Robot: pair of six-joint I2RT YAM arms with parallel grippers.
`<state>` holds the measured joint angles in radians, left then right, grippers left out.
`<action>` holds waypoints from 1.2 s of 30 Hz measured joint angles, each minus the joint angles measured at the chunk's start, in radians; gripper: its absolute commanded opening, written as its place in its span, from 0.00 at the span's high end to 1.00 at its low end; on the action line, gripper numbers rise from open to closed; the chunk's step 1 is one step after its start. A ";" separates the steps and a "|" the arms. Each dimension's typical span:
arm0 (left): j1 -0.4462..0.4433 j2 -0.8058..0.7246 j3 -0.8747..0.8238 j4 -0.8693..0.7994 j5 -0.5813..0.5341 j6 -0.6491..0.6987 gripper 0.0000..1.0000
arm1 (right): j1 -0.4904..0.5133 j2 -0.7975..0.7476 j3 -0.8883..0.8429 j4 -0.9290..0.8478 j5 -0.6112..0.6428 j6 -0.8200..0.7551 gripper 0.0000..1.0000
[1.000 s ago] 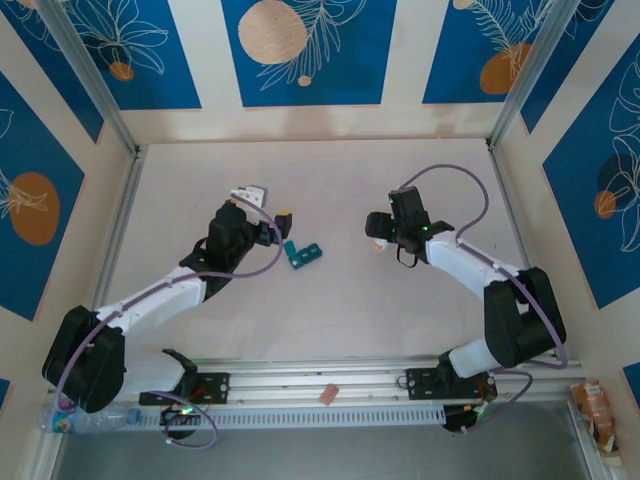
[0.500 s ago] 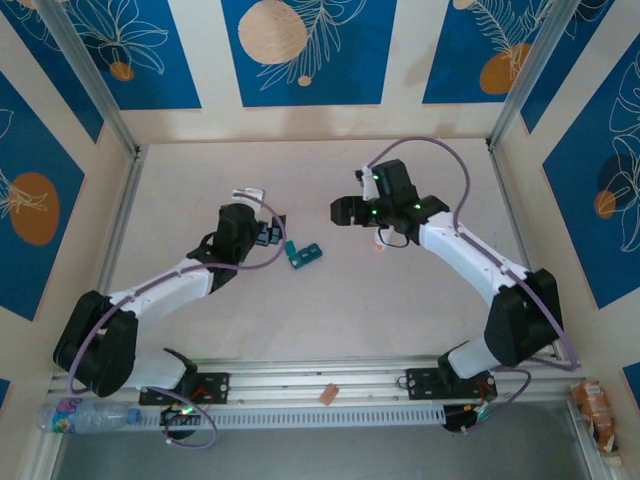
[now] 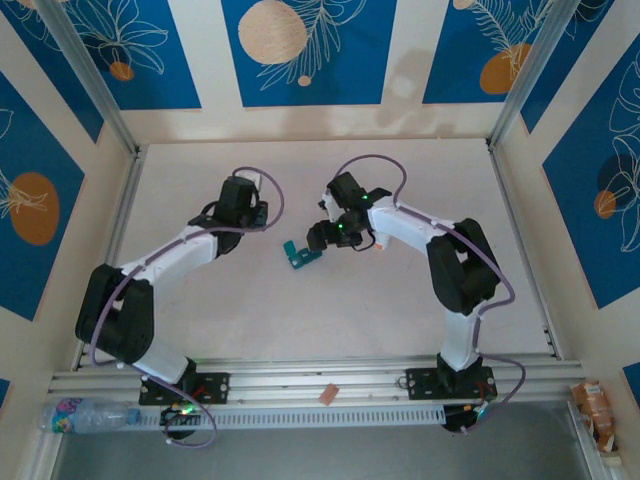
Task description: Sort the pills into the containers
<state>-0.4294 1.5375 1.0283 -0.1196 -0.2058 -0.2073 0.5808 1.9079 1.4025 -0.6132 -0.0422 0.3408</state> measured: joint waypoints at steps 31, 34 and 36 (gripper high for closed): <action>0.000 0.121 0.085 -0.153 0.261 0.026 1.00 | 0.011 0.182 0.130 -0.069 0.040 -0.019 0.28; 0.000 0.142 0.092 -0.155 0.280 0.026 1.00 | 0.011 0.183 0.134 -0.068 0.043 -0.019 0.28; 0.000 0.153 0.093 -0.155 0.293 0.026 1.00 | 0.011 0.184 0.134 -0.069 0.043 -0.019 0.29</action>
<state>-0.4294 1.6909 1.1213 -0.2749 0.0872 -0.1814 0.5919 2.0918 1.5364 -0.6819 0.0010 0.3222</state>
